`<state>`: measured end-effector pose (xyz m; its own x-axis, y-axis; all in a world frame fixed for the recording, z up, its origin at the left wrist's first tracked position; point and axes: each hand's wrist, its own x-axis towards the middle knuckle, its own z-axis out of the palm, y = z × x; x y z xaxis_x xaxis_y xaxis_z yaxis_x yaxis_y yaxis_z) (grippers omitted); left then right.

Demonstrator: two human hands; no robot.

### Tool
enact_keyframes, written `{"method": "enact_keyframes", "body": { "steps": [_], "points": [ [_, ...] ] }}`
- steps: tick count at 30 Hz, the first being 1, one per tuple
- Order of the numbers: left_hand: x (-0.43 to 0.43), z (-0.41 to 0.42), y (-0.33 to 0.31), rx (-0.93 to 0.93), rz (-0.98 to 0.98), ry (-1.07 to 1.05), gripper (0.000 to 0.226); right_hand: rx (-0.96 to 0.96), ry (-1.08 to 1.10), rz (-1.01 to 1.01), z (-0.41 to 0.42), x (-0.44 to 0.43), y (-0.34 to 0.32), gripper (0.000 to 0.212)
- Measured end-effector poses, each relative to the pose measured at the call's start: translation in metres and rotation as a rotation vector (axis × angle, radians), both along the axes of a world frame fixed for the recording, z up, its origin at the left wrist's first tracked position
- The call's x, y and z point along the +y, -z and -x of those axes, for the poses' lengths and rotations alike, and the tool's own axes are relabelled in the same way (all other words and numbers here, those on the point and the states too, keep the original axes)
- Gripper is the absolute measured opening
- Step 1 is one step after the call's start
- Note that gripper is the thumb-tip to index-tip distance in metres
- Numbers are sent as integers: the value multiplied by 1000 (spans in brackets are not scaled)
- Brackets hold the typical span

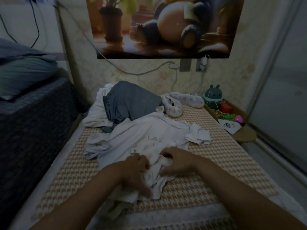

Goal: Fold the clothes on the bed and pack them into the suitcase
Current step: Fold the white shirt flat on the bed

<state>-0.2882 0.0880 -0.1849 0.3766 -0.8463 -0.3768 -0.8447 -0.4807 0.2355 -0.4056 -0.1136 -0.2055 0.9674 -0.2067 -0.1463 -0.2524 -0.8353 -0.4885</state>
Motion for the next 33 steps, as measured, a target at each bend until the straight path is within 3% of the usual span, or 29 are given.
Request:
{"method": "enact_keyframes", "body": {
  "steps": [1,2,3,4,7,9,10,12,14,17,19,21,24,27,30,33],
  "points": [
    [7,-1,7,-35,-67,23,87,-7,-38,70,-2,-1,7,51],
    [13,-4,13,-51,-52,27,90,-78,-7,84,-4,-2,10,36],
    [17,-6,15,-41,19,10,84,-206,48,35,-6,-3,12,18],
    [19,-9,14,-20,120,-7,71,-337,137,-7,-7,-3,8,13],
    [27,-21,8,-98,411,-16,35,-608,425,-197,-5,-3,-18,26],
    [32,-29,3,-70,567,-114,26,-587,427,-256,2,-5,-40,31],
    [33,-30,-3,-7,642,-161,22,-471,354,-167,7,-8,-48,31],
    [31,-22,-22,144,685,-197,21,-64,207,123,20,-7,-61,28],
    [26,-6,-38,394,423,-219,29,398,180,263,35,2,-69,32],
    [22,19,-35,761,-207,-168,34,889,93,83,51,21,-84,34],
    [14,23,-23,880,-321,-85,23,906,161,-108,52,23,-86,32],
    [5,11,-20,769,-131,-101,18,697,176,-116,38,13,-77,36],
    [0,-24,-20,529,279,-240,17,192,201,-103,7,5,-60,20],
    [-1,-68,-2,169,527,-397,19,-33,143,4,-36,13,-47,24],
    [2,-110,17,-163,576,-432,24,-151,93,73,-84,20,-35,29],
    [10,-146,36,-357,258,-502,46,-233,93,91,-134,22,-17,33]
  ]
}}
